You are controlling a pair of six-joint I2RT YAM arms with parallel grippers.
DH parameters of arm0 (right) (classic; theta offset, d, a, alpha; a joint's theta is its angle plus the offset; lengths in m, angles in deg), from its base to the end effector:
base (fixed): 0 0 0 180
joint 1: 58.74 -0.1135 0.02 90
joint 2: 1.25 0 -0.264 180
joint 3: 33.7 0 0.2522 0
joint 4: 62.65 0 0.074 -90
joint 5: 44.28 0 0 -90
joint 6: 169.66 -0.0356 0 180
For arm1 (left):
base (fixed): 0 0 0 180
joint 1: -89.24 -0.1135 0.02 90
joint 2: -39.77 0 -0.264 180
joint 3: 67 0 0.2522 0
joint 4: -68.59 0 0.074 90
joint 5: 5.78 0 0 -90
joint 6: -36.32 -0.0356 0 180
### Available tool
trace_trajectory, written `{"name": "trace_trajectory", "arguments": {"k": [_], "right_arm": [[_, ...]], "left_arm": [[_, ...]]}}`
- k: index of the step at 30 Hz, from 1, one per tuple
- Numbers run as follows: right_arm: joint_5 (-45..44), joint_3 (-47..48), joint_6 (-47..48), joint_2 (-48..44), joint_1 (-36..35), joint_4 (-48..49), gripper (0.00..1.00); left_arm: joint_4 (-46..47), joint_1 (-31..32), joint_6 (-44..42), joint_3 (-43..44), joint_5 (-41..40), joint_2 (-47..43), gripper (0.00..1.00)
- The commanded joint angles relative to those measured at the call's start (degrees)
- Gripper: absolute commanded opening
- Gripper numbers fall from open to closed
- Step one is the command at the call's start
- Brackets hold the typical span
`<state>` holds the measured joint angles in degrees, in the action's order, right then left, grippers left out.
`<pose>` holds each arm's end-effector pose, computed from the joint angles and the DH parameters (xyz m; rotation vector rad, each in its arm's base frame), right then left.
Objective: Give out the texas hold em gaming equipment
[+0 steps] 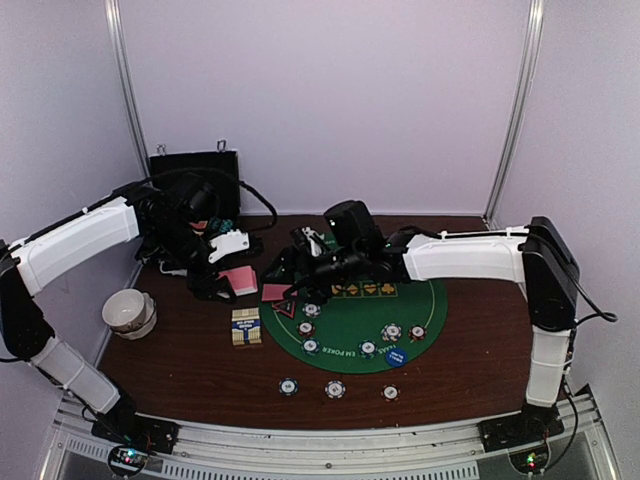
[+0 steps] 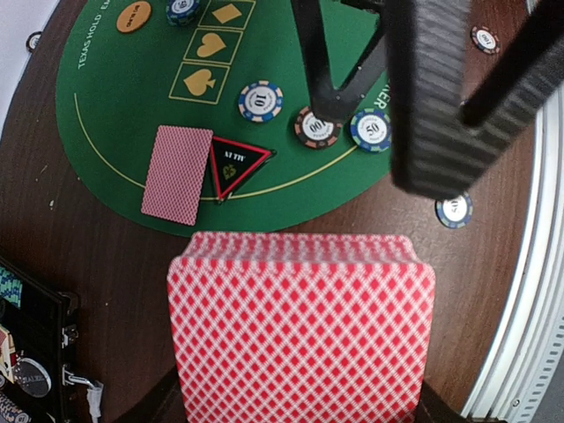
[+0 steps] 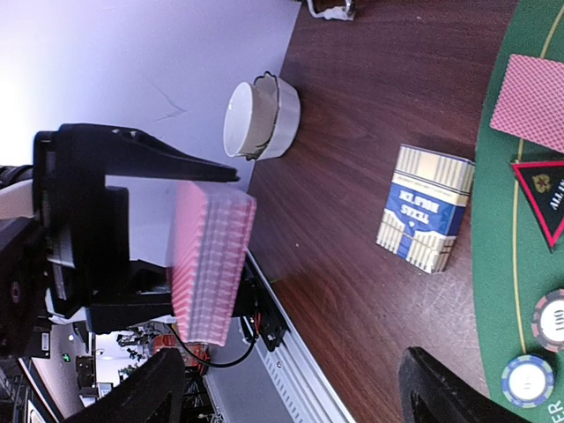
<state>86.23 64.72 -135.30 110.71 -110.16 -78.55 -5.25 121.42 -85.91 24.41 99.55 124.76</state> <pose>0.2637 0.3677 0.2496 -0.4429 2.4992 1.7093 0.2397 -0.1620 0.3047 1.5145 2.2671 -0.3666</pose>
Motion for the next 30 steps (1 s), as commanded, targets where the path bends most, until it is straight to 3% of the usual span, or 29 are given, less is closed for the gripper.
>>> {"name": "trace_trajectory", "arguments": {"k": [1,16,30], "right_arm": [[1.11,0.79,-2.94,-0.75,-1.14,7.3,0.87],[3.59,5.2,-7.91,6.17,-2.54,13.87,0.87],[5.89,12.65,-10.5,12.68,-3.15,12.91,0.85]], "left_arm": [[0.84,-0.38,0.88,2.25,1.69,0.08,0.0],[0.39,-0.37,1.2,2.49,2.45,-0.19,0.0],[0.3,-0.37,0.72,2.07,2.81,-0.42,0.0]]}}
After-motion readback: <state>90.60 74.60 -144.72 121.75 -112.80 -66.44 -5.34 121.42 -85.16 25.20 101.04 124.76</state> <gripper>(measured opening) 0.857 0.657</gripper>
